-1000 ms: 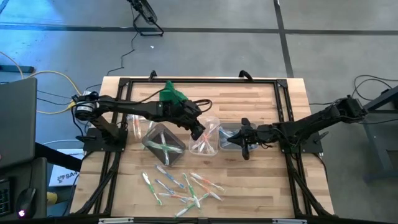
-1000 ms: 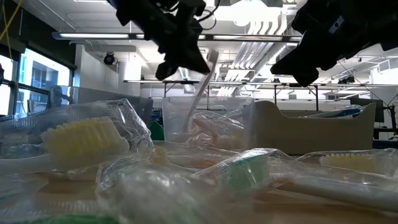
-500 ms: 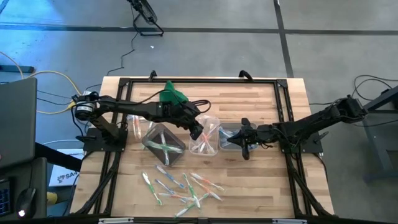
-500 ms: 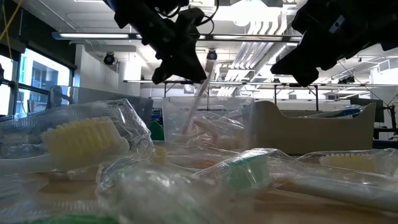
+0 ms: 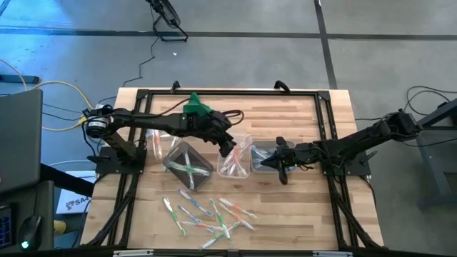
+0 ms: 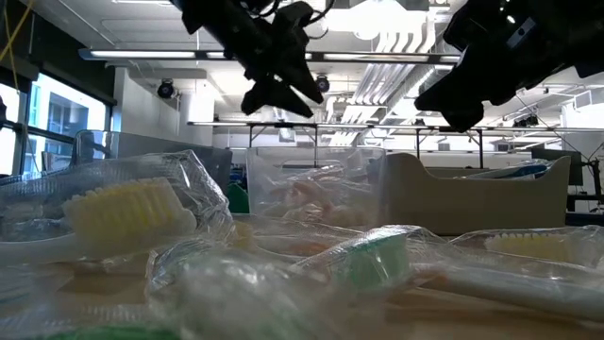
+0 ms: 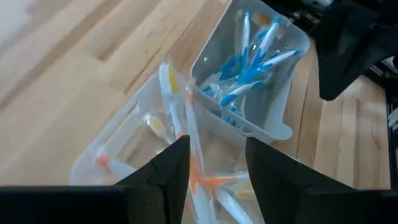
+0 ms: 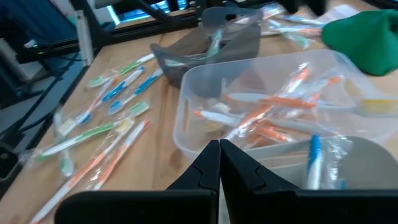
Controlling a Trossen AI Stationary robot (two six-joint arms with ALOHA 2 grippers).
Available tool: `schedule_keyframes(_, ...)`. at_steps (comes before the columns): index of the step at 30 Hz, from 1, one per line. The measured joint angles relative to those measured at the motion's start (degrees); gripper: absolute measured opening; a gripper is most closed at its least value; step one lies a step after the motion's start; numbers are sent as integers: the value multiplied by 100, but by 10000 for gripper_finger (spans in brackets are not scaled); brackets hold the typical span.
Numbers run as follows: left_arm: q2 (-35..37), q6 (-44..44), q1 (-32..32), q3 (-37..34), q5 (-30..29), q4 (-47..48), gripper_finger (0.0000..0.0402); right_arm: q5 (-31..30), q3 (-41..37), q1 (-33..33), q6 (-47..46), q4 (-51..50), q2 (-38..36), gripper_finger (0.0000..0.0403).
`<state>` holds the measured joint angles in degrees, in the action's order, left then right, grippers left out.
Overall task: Pick & Place Toothbrushes
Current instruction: Adjust the bins on the table
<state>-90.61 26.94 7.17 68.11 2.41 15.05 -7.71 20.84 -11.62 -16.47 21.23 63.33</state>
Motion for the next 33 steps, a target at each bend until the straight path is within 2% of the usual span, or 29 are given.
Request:
schedule_keyframes(6,115,-722,-8,354,9,403,105,233,0,-2,-23,-3,0,2)
schedule_keyframes(14,555,-736,-276,347,-174,1386,9,257,0,-2,12,-26,0,2)
schedule_keyframes(23,802,-193,-1705,344,-823,2577,2,257,0,-2,160,-57,0,2)
schedule_keyframes(33,741,1763,-3404,338,-1396,3522,1,230,0,0,321,2,-1,2)
